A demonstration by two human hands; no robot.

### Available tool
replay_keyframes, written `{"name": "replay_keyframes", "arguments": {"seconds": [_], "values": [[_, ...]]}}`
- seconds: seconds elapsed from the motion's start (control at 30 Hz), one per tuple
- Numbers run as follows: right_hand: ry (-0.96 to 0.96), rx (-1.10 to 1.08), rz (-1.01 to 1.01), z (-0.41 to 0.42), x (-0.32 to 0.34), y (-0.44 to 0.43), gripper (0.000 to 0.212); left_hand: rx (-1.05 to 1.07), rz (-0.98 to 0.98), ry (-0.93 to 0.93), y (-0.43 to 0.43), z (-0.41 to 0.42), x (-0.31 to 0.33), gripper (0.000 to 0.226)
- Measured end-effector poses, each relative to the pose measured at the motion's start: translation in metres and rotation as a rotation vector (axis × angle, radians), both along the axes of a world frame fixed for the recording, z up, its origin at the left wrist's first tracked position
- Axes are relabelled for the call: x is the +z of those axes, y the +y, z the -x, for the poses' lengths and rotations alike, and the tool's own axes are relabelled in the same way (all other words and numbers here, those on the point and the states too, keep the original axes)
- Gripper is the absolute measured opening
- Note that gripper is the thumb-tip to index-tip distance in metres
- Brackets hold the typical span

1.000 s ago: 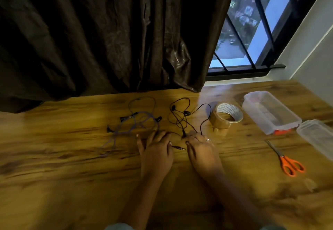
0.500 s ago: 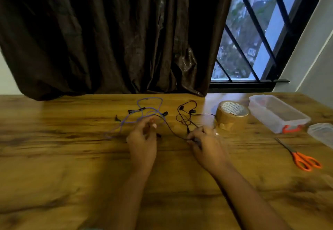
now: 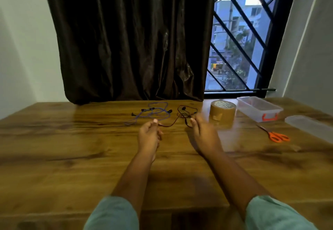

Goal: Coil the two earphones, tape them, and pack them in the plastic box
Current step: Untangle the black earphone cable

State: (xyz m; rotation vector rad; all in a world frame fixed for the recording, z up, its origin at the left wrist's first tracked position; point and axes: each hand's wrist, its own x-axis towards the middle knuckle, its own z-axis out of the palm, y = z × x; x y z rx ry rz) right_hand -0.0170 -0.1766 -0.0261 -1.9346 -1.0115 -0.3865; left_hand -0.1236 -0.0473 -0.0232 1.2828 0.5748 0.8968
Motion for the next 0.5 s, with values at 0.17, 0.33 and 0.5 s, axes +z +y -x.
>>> {"name": "replay_keyframes", "arguments": {"seconds": [0.17, 0.33, 0.5], "values": [[-0.125, 0.051, 0.231, -0.009, 0.001, 0.014, 0.018, -0.061, 0.118, -0.051, 0.005, -0.014, 0.002, 0.016], [-0.192, 0.056, 0.297, -0.034, -0.006, 0.037, 0.019, -0.119, -0.047, -0.058, 0.013, -0.041, 0.004, 0.010], [-0.167, 0.128, 0.201, -0.058, -0.007, 0.056, 0.021, -0.270, -0.442, 0.140, 0.023, -0.081, -0.002, 0.024]]}}
